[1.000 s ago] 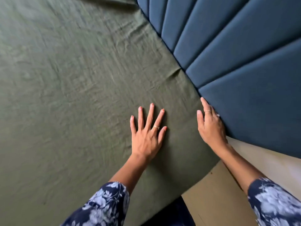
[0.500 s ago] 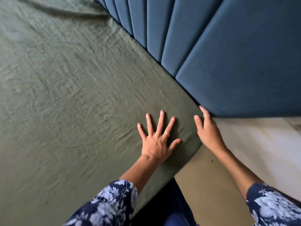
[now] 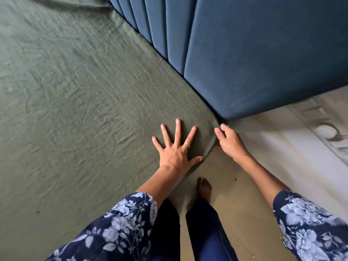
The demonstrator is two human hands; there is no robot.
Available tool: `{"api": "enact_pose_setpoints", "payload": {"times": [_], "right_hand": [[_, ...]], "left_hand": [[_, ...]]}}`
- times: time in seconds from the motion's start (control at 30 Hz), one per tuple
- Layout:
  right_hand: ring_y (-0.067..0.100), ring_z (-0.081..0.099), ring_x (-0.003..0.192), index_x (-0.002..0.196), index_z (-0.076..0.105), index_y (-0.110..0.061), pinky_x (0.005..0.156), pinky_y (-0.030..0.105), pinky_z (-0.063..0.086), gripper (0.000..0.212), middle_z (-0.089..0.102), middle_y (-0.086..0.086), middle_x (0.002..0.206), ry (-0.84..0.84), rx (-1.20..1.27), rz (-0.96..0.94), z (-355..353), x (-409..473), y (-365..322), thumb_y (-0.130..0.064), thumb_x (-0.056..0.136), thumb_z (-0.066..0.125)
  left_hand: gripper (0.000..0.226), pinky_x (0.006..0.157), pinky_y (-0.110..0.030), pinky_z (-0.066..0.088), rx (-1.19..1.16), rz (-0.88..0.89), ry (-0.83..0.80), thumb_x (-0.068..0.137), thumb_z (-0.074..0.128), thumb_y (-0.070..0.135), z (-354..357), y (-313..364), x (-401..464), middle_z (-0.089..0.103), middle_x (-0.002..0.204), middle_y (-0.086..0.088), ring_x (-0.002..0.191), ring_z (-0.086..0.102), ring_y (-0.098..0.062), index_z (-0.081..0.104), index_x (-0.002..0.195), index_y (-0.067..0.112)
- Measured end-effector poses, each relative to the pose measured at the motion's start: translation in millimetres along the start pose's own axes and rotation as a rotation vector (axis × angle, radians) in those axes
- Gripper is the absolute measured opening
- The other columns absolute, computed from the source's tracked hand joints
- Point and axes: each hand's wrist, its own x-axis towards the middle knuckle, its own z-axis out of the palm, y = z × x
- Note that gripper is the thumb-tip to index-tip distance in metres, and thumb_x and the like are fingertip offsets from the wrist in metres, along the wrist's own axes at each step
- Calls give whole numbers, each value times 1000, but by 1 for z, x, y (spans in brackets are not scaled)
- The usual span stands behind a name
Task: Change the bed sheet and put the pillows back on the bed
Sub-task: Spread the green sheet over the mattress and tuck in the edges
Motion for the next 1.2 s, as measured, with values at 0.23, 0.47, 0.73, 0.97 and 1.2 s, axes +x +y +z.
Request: {"api": "enact_pose_setpoints", "payload": {"times": [0.23,0.47,0.73,0.97,1.2], "right_hand": [[21,44,62,68,38,-24,69,30,35,32,38,-11,59,-11,-41,-130,-15,-13,21,-28,99,47],[39,61,88,83,45,-19,66,38,43,24,67,15,93,130,-506,-306,-36,-30,-21,-36,99,41],[30,61,80,85,62,-11,71,39,51,31,59,8,91,94,-653,-811,16,18,-130,-31,86,38],[34,57,114,117,61,-4,88,45,51,47,54,17,130,24,-870,-863,81,85,-240,-19,75,76],[31,46,120,135,38,-11,93,45,40,42,38,8,135,99,-957,-794,109,163,-381,-27,97,45]], "left_hand": [[88,103,-74,-5,-10,-36,10,77,25,80,10,13,-8,-41,150,4,137,-31,-46,-30,138,50],[78,109,-68,-1,-161,-73,9,73,7,80,-8,2,-14,-40,146,14,144,-23,-33,-27,137,52],[84,112,-62,-2,-289,-396,141,70,1,82,-44,-100,5,-26,157,13,147,-19,-25,-18,145,48],[81,111,-63,-3,-290,-541,198,87,29,74,-91,-242,53,-23,158,9,146,-19,-27,-12,149,42],[83,112,-61,-7,-292,-613,298,88,30,74,-149,-353,130,-20,159,7,147,-17,-27,-7,152,36]]}}
